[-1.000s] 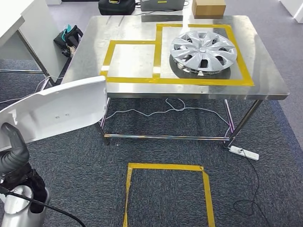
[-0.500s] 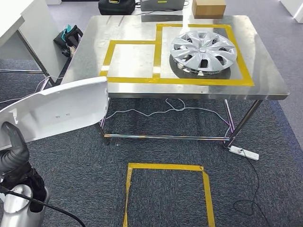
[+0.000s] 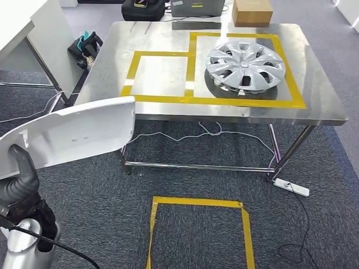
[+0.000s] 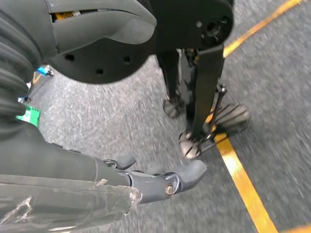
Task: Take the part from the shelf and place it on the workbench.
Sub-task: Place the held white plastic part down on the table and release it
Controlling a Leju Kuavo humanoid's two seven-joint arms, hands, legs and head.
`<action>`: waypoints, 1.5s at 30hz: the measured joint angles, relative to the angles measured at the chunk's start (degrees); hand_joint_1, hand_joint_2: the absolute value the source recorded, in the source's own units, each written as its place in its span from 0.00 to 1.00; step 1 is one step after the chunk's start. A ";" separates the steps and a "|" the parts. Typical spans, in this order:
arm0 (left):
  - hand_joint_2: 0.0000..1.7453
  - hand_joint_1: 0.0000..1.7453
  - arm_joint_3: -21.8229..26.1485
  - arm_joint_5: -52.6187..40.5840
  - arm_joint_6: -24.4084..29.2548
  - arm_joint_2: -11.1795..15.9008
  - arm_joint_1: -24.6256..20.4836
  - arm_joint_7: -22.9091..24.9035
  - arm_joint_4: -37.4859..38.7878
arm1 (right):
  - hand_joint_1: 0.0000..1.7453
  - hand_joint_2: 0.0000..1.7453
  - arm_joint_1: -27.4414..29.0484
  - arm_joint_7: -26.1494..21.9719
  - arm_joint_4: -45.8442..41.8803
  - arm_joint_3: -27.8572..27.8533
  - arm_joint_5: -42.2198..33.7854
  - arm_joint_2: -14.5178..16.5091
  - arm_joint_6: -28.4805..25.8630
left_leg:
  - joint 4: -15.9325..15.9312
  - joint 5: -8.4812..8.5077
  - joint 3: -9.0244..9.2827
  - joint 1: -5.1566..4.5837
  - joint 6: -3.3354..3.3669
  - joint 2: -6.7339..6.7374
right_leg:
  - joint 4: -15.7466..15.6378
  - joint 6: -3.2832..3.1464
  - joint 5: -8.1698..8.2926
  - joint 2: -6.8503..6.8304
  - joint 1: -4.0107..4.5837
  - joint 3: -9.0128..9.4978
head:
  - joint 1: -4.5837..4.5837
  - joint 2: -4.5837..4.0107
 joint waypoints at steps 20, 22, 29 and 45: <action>1.00 1.00 -0.31 0.38 0.03 -0.04 0.77 -0.20 -0.27 | 0.00 1.00 0.26 0.37 0.14 0.10 0.97 0.38 -0.68 | 1.00 6.70 -10.24 -3.22 1.52 1.72 | -15.65 -3.56 -4.62 0.63 1.20 18.80 | -0.36 0.00; 1.00 1.00 -0.30 0.40 -0.02 0.02 0.95 -0.20 -0.45 | 0.00 1.00 0.20 0.49 0.08 0.23 1.22 0.28 -0.92 | -1.02 5.71 -8.10 -2.92 1.11 1.01 | -15.70 -3.27 -4.32 0.53 1.73 20.89 | -0.40 0.00; 1.00 1.00 -0.03 0.49 -0.52 0.09 1.60 -0.20 -0.48 | 0.00 1.00 0.17 0.60 0.04 0.48 1.61 0.07 -1.08 | -1.19 3.69 -2.83 -2.83 1.79 0.88 | 0.67 -2.44 -11.72 -0.10 2.06 9.14 | -0.04 0.02; 1.00 1.00 0.08 -0.22 -0.90 0.21 0.96 0.14 -0.37 | 0.00 1.00 0.18 0.68 0.07 0.85 1.81 0.11 -1.36 | 16.56 -3.51 -13.36 -1.57 -2.14 1.56 | -15.06 -4.89 -0.64 -0.14 0.99 14.41 | -0.86 0.02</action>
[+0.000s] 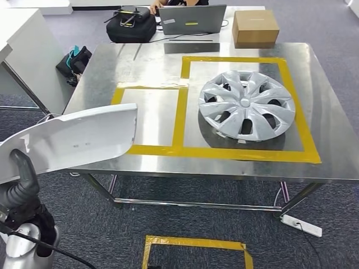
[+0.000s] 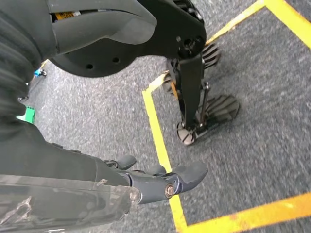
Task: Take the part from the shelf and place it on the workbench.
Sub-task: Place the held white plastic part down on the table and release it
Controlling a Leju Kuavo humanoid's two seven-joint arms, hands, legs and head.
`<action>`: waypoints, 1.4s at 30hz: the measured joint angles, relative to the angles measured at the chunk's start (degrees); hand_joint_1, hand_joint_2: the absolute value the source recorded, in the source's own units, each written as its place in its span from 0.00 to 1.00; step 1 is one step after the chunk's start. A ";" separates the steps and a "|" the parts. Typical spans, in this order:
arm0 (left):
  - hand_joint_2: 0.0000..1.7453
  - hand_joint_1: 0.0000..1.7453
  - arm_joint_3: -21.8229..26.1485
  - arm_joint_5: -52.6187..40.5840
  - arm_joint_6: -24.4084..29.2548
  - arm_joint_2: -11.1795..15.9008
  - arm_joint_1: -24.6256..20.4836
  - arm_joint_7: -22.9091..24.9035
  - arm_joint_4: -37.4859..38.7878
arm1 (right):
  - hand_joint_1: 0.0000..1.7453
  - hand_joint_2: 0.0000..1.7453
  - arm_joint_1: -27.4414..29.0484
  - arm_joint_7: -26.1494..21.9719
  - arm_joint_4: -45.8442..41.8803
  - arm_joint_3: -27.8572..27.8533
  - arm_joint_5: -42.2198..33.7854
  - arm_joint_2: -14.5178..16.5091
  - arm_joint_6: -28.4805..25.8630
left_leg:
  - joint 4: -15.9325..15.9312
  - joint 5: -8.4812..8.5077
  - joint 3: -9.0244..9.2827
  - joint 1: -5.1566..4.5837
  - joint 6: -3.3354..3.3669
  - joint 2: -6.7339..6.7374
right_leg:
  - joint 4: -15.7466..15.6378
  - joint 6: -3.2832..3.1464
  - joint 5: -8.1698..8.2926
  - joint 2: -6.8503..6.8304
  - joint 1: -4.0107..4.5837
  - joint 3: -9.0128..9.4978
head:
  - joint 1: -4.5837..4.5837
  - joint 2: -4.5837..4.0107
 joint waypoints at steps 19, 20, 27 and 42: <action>1.00 1.00 -2.87 -5.69 -3.61 0.95 -6.44 4.20 5.86 | 0.00 1.00 -0.57 0.45 0.02 0.80 1.68 -0.27 0.42 | -14.34 8.72 5.79 -1.02 2.85 -0.40 | 4.95 0.62 0.35 0.01 1.29 -6.29 | 0.33 0.00; 1.00 1.00 -3.06 -5.91 -3.73 1.04 -6.74 4.35 6.23 | 0.00 1.00 -0.57 0.46 0.02 0.86 1.74 -0.30 0.45 | -14.25 8.55 5.90 -1.09 2.85 -0.40 | 3.64 0.65 1.22 0.07 1.40 -5.89 | 0.22 0.00; 1.00 1.00 -7.77 -11.34 -7.16 2.22 -13.61 7.13 12.09 | 0.00 1.00 -1.03 0.44 0.02 1.55 2.75 -0.48 0.97 | -14.57 8.57 6.03 -1.08 2.99 -0.35 | 3.04 1.30 1.25 0.33 1.40 -5.60 | 0.07 0.00; 1.00 1.00 -21.71 -24.87 -5.80 -1.52 -34.79 12.41 39.18 | 0.00 1.00 -1.58 1.51 0.06 3.88 5.77 -0.52 2.13 | -14.75 8.81 6.04 -1.24 2.52 -0.39 | 3.04 1.08 1.40 0.24 1.26 -5.59 | 0.11 0.00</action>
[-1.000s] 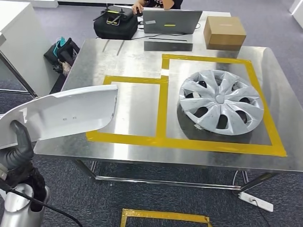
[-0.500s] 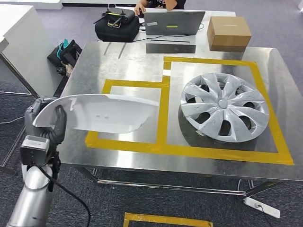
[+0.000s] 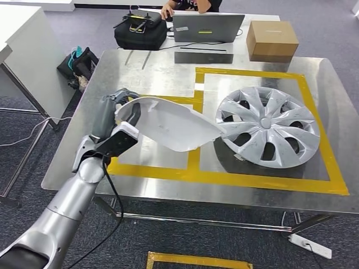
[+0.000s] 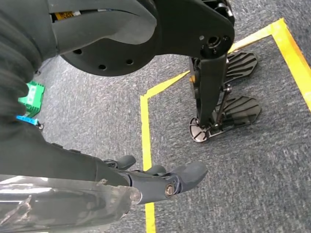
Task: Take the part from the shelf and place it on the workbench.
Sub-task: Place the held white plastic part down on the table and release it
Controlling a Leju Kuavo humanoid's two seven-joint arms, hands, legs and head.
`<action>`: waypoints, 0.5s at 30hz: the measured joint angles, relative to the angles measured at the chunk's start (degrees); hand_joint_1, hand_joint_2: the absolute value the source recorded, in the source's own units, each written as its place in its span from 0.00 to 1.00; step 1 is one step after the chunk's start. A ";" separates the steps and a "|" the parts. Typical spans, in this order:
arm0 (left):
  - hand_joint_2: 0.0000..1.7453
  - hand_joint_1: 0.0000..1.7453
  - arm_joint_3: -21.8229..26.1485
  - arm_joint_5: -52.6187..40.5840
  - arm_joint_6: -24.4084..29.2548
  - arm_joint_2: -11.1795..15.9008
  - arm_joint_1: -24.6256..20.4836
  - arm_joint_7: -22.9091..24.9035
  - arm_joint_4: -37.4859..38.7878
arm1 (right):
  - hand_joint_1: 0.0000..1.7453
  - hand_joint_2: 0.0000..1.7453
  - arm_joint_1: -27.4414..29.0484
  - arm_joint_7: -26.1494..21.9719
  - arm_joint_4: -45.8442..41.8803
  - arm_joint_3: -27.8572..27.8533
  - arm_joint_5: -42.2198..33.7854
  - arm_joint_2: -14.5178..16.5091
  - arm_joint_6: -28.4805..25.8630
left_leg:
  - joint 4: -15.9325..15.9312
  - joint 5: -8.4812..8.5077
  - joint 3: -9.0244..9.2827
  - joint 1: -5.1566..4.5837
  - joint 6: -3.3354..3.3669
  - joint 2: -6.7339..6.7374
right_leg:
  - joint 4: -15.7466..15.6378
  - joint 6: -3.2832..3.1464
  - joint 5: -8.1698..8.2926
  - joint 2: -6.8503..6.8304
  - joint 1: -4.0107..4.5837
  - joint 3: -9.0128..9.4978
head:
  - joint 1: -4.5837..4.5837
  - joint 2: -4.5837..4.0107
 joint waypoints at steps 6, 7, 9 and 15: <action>1.00 1.00 -1.85 2.38 -2.95 -3.94 -6.25 2.33 13.27 | 0.00 1.00 -0.26 0.46 0.19 0.64 0.45 0.00 0.28 | 0.02 0.02 -0.03 -0.10 0.04 0.03 | -0.01 0.13 0.08 0.10 -0.10 -0.03 | -0.01 0.00; 1.00 1.00 -1.85 2.95 -3.16 -4.43 -7.25 2.45 15.44 | 0.00 1.00 -0.29 0.52 0.23 0.75 0.54 0.00 0.33 | 0.03 0.02 -0.03 -0.10 0.05 0.03 | -0.01 0.13 0.08 0.09 -0.10 -0.03 | -0.01 0.00; 1.00 1.00 -1.87 3.55 -3.23 -5.21 -8.97 2.81 19.37 | 0.00 1.00 -0.36 0.62 0.27 0.97 0.79 0.00 0.41 | 0.03 0.03 -0.03 -0.10 0.05 0.03 | -0.01 0.13 0.08 0.10 -0.10 -0.03 | -0.01 0.00; 1.00 1.00 -1.88 2.65 -3.37 -6.59 -13.50 6.17 29.43 | 0.00 1.00 -0.32 1.20 0.49 1.55 1.45 0.00 0.51 | -0.25 0.28 -0.05 -0.19 0.33 0.03 | -0.26 0.21 0.28 0.10 -0.20 -0.11 | 0.00 0.00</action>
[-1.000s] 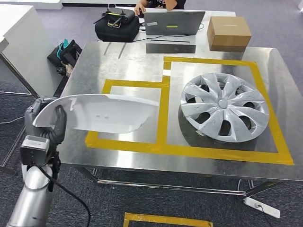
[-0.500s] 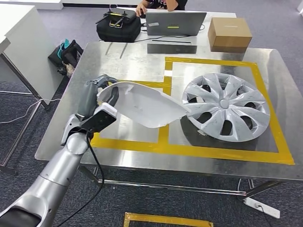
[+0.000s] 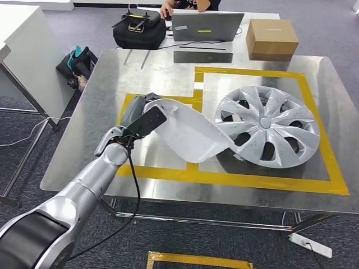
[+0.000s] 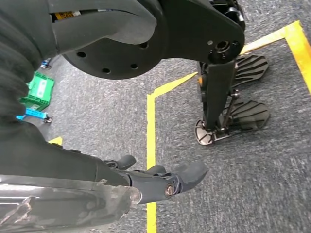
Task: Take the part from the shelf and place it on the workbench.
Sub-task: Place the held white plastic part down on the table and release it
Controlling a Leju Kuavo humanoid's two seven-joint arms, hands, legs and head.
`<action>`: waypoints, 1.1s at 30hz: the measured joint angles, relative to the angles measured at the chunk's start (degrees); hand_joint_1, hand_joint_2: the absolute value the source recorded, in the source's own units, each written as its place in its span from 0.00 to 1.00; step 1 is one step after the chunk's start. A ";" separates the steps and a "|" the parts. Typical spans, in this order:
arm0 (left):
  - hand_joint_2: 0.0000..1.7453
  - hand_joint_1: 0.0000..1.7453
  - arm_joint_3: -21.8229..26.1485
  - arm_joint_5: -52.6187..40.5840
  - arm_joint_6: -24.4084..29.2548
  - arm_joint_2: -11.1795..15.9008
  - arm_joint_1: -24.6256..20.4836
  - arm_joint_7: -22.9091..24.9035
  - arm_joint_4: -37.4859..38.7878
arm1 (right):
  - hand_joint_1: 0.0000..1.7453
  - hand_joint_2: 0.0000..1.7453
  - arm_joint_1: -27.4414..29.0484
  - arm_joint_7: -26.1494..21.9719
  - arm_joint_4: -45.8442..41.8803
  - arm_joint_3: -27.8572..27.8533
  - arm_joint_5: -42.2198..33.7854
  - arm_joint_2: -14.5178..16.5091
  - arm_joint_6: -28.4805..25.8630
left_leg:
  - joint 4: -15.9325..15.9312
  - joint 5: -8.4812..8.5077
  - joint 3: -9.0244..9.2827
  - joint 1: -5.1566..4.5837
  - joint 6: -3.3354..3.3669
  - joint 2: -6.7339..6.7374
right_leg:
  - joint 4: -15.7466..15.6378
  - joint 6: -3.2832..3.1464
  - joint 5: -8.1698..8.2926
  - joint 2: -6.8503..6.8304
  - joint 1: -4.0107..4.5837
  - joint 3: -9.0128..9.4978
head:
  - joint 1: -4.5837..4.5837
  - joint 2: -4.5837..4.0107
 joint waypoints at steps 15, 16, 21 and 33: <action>1.00 1.00 -1.74 -7.64 6.94 0.29 -5.27 16.84 12.55 | 0.00 1.00 -0.03 1.23 0.31 0.41 0.32 0.01 -0.56 | -0.51 0.10 -0.04 0.00 0.12 0.00 | -0.19 -0.07 -0.02 0.01 0.04 -0.19 | -0.02 0.00; 1.00 1.00 -1.74 -8.12 7.94 0.54 -5.35 17.54 12.81 | 0.00 1.00 -0.01 1.28 0.32 0.41 0.31 0.01 -0.62 | -0.52 0.11 -0.04 0.01 0.11 0.00 | -0.19 -0.08 -0.02 0.01 0.05 -0.19 | -0.02 0.00; 1.00 1.00 -1.25 -9.04 15.37 1.97 -5.76 19.51 13.69 | 0.00 1.00 -0.01 1.52 0.34 0.41 0.28 0.02 -1.13 | -0.55 0.20 -0.02 0.04 -0.02 0.00 | -0.18 -0.12 0.00 0.01 0.10 -0.17 | -0.02 0.00; 1.00 0.75 1.90 -8.51 20.94 5.53 -5.94 18.87 15.00 | 0.00 0.75 -0.15 1.39 0.37 0.41 0.19 0.07 -1.39 | -0.54 0.28 -0.02 0.03 -0.16 -0.06 | -0.18 -0.17 0.05 -0.13 0.08 -0.08 | -0.01 0.00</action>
